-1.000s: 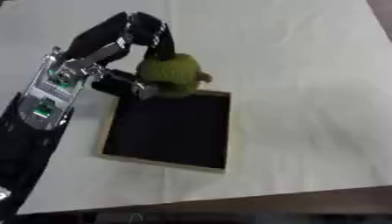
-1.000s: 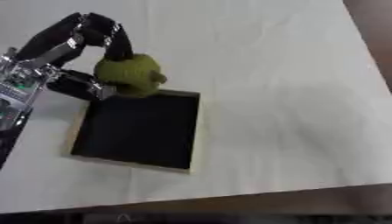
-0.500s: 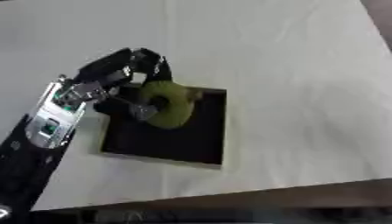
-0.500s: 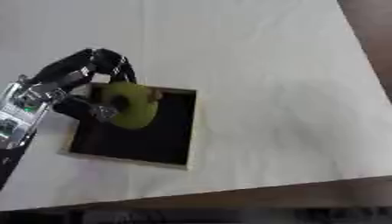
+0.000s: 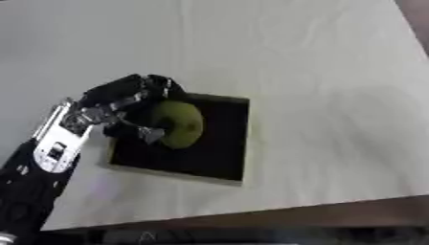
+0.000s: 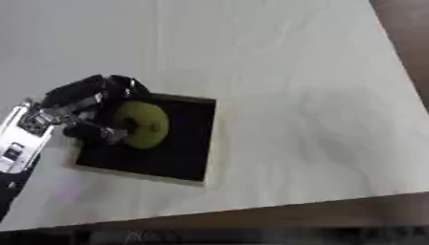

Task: Pick up objects on the table and place them in the box.

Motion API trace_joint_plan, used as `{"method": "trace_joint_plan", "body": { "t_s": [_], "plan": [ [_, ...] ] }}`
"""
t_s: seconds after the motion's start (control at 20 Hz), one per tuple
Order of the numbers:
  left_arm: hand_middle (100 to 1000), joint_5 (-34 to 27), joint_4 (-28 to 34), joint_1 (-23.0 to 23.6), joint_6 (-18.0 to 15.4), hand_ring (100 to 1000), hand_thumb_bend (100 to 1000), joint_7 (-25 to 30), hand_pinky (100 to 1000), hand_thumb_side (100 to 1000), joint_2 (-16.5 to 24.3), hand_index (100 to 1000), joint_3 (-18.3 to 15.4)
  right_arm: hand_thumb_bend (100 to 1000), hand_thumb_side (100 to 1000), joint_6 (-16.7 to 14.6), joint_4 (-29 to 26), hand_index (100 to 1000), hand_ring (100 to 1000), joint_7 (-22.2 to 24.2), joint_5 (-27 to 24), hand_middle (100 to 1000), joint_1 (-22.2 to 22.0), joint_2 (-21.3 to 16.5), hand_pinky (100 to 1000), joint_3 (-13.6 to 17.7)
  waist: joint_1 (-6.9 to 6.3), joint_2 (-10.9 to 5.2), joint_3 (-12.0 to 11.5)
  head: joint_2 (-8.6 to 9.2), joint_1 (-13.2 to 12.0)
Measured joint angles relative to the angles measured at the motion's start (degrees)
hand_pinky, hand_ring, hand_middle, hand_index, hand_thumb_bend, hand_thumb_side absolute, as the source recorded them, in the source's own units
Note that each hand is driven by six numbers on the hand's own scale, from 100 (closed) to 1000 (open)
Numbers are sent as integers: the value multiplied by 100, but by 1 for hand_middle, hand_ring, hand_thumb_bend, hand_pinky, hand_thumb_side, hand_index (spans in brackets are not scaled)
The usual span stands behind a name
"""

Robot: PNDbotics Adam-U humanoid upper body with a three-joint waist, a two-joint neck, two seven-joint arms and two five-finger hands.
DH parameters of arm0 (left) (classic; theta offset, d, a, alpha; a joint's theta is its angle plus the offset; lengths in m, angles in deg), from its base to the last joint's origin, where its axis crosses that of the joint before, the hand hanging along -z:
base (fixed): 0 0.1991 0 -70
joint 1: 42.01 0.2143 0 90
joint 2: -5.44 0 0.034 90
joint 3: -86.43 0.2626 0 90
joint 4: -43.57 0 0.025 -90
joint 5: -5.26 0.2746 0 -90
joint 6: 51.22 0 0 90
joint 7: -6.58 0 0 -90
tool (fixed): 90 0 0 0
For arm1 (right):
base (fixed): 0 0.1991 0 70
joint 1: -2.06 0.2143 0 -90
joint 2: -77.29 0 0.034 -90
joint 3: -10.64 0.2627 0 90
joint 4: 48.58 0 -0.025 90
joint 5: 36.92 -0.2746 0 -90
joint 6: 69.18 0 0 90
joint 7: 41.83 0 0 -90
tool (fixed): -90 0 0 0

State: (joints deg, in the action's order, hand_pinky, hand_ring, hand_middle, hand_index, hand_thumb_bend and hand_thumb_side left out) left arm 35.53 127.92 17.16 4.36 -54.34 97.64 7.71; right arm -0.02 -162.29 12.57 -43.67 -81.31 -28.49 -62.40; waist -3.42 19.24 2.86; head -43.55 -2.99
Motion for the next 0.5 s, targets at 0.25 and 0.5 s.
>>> {"method": "trace_joint_plan", "body": {
  "t_s": [0.25,0.5],
  "plan": [
    [923,432,-22,5,8,847,100,8,915,142,-9,959,16,100,362,0,0,784,817,0,-4,692,0,4,822,0,0,0,-3,30,-17],
    [926,826,49,9,-83,903,100,-83,948,152,-10,954,-26,100,362,2,0,784,817,1,-21,693,-1,25,822,0,1,0,-9,30,-17]
  ]
}}
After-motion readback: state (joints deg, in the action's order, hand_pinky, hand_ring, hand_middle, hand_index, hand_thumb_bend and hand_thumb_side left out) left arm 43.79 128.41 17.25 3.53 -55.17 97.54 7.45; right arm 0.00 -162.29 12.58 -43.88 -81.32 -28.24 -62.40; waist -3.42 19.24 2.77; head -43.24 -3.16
